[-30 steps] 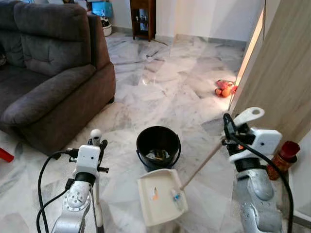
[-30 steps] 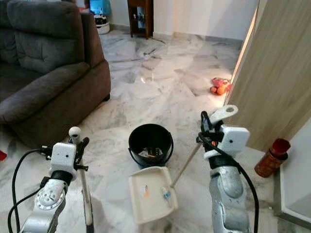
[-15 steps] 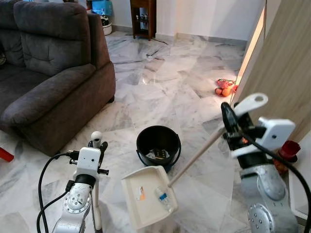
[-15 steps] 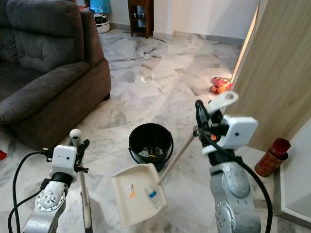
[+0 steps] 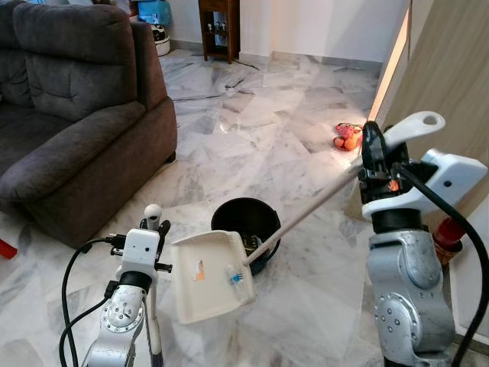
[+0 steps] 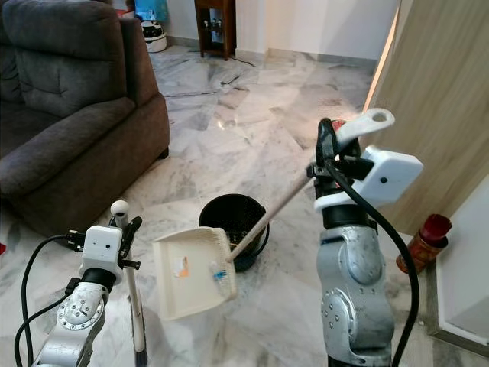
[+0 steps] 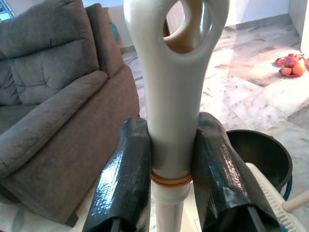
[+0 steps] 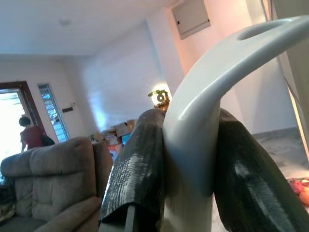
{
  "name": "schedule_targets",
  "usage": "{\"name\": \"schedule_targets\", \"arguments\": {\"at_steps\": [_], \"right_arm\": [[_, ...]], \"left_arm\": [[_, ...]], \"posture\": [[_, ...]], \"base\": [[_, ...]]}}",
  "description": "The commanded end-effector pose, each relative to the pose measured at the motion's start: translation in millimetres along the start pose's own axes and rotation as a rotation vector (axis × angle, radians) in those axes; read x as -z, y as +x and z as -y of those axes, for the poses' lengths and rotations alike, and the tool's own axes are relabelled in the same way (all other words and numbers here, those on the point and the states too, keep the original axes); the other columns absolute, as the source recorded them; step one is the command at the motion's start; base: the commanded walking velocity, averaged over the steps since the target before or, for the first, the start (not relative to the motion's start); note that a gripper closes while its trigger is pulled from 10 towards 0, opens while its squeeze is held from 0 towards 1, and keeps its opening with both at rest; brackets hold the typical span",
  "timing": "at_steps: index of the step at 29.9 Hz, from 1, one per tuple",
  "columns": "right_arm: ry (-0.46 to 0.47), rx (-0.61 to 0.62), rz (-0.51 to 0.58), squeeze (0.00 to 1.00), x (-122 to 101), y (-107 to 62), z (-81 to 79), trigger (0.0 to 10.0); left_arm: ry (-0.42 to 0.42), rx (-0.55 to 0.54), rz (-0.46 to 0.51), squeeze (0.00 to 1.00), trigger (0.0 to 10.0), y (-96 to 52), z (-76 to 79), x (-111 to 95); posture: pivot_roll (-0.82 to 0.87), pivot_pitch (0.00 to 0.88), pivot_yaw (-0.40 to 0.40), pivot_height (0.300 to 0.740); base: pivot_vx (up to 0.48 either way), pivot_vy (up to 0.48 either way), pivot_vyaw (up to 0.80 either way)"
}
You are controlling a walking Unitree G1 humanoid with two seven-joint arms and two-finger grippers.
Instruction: Sweep floor
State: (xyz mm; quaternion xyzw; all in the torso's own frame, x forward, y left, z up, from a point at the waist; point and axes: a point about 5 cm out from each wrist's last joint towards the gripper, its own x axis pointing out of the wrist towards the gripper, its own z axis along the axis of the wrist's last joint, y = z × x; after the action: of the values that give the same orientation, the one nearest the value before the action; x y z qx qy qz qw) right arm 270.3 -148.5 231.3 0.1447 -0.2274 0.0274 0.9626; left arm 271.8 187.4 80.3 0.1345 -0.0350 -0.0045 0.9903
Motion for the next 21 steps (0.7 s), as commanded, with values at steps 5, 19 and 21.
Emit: {"name": "schedule_targets", "arguments": {"at_steps": [5,19,21], "right_arm": [[0.055,0.01,0.057,0.0,4.4,11.7,-14.5,10.0],[0.025,0.028,0.089,0.0,17.4,24.9,-22.8,10.0],[0.028,0.047,0.115,0.0,15.6,26.7,-22.9,10.0]], "left_arm": [[0.021,-0.003,0.038,0.0,10.0,3.9,-2.2,-5.9],[0.043,0.017,0.039,0.0,10.0,3.9,0.5,-6.0],[0.041,0.018,0.041,0.0,10.0,3.4,0.6,-6.3]], "posture": [[0.1,0.0,0.059,0.74],[0.11,0.0,0.063,0.74],[0.11,0.0,0.064,0.74]], "base": [[0.0,0.0,0.0],[0.0,0.0,0.0],[0.0,0.0,0.0]]}}
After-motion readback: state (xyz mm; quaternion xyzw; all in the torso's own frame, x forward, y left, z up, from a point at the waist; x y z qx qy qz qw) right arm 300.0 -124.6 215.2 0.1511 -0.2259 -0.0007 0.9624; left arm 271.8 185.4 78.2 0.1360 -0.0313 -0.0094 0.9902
